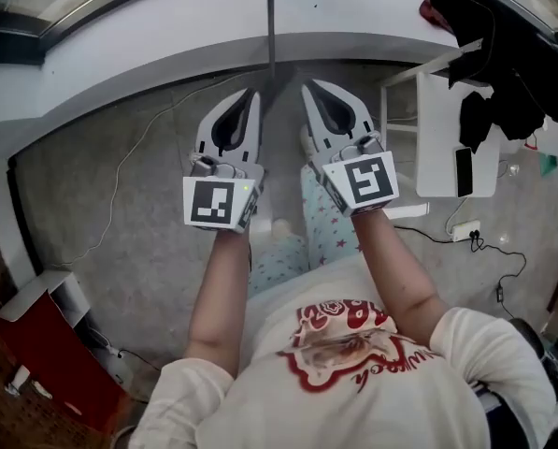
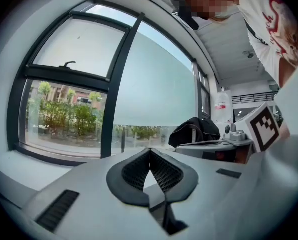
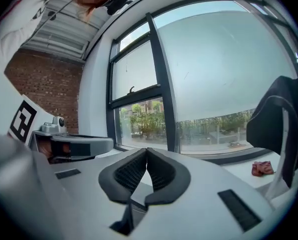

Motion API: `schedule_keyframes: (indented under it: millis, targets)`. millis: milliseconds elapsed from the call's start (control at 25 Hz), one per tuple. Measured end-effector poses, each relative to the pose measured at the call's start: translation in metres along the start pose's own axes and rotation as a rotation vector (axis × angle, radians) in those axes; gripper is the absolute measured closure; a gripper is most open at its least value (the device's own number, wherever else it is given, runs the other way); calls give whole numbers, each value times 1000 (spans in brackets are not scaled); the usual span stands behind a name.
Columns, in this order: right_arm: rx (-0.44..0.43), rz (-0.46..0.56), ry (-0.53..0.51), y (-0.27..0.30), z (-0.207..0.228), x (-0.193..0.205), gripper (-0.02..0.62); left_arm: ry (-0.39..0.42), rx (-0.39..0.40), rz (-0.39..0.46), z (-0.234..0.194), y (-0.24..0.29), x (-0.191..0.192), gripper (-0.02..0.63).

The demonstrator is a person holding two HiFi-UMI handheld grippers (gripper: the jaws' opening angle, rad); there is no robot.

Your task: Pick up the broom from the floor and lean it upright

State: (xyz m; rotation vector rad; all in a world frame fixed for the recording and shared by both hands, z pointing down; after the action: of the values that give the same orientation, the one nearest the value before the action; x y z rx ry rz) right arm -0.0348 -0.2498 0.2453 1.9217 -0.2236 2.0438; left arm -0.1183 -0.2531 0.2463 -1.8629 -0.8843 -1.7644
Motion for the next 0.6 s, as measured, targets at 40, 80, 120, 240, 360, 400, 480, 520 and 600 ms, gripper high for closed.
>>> schedule_keyframes:
  millis: [40, 80, 120, 240, 360, 400, 480, 520, 600]
  targets:
    - [12, -5, 3, -17, -12, -2, 571, 3, 10, 6, 10, -20, -3, 584]
    - [15, 0, 4, -35, -25, -8, 571, -1, 15, 10, 20, -40, -7, 584]
    - [8, 17, 7, -52, -40, -18, 571, -11, 18, 11, 30, -60, -11, 584]
    - [-26, 26, 36, -100, -76, -49, 571, -20, 40, 15, 66, -109, -32, 584]
    - [-73, 54, 39, -139, -95, -82, 571, 0, 68, 52, 98, -138, -64, 584]
    - [-82, 65, 43, -152, -97, -93, 571, 5, 72, 65, 108, -147, -74, 584]
    - [-98, 83, 58, -176, -101, -110, 571, 14, 70, 81, 127, -165, -88, 584]
    - [-111, 89, 60, -188, -102, -114, 571, 19, 65, 86, 137, -173, -94, 584]
    - [-137, 91, 52, -214, -101, -116, 571, 30, 54, 94, 160, -187, -100, 584]
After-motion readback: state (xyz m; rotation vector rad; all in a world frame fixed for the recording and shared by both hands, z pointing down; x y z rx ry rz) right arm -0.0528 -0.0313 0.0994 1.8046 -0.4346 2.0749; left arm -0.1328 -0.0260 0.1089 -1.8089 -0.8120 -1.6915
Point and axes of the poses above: the fingertips, and each gripper's own axes: y forward along the fingers, z to its right, x out of its underside, the point moved 1 cm from there along -y, backward along the fingers, and after that the axes turned 3 degrees about x, right-handed, at the moved point
